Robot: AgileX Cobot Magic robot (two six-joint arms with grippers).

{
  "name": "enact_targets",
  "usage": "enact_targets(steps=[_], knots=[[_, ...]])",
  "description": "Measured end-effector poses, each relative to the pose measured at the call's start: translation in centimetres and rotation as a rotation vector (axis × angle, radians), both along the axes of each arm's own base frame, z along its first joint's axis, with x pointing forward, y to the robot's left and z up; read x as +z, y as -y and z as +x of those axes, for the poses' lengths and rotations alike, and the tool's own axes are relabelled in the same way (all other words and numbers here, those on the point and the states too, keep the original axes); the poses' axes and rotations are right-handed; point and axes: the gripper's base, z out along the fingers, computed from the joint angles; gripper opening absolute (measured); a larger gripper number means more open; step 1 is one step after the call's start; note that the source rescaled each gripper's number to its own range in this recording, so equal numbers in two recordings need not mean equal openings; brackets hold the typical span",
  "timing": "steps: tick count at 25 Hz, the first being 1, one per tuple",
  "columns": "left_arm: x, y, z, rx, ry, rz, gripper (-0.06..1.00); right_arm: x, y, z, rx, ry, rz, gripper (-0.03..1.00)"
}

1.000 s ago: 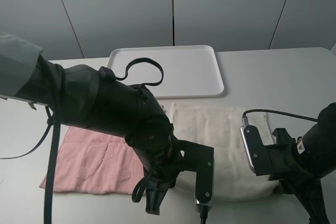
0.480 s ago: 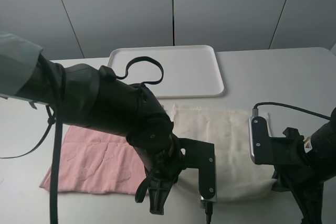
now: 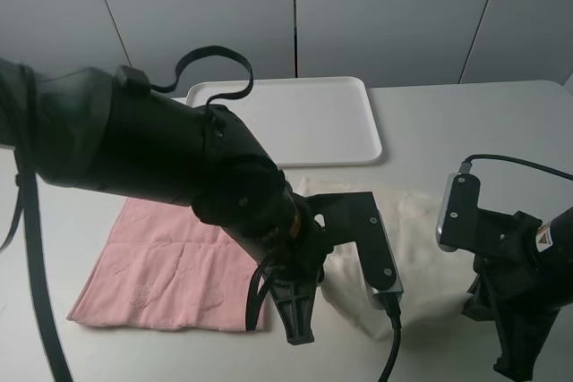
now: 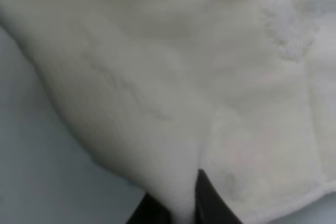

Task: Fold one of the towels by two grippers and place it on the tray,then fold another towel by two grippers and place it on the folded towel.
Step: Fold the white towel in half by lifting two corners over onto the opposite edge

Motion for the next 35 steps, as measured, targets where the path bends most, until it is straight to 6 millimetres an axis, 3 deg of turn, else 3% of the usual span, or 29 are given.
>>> enact_targets(steps=[11,16,20,25,35], knots=[[0.2,0.1,0.2,0.230,-0.064,-0.069,0.00,2.2,-0.2,1.5,-0.320,0.007,0.017,0.01],[0.7,-0.8,1.9,0.426,-0.098,-0.132,0.00,2.7,0.1,2.0,-0.439,0.025,-0.012,0.01],[2.7,-1.7,3.4,0.522,-0.089,-0.230,0.00,2.8,0.3,2.3,-0.502,0.043,-0.020,0.01],[3.4,-1.9,4.0,0.556,-0.088,-0.277,0.00,2.9,0.2,2.8,-0.624,0.083,0.023,0.01],[2.7,-1.5,4.4,0.559,-0.076,-0.315,0.00,3.2,0.7,3.7,-0.772,0.184,0.044,0.01]])
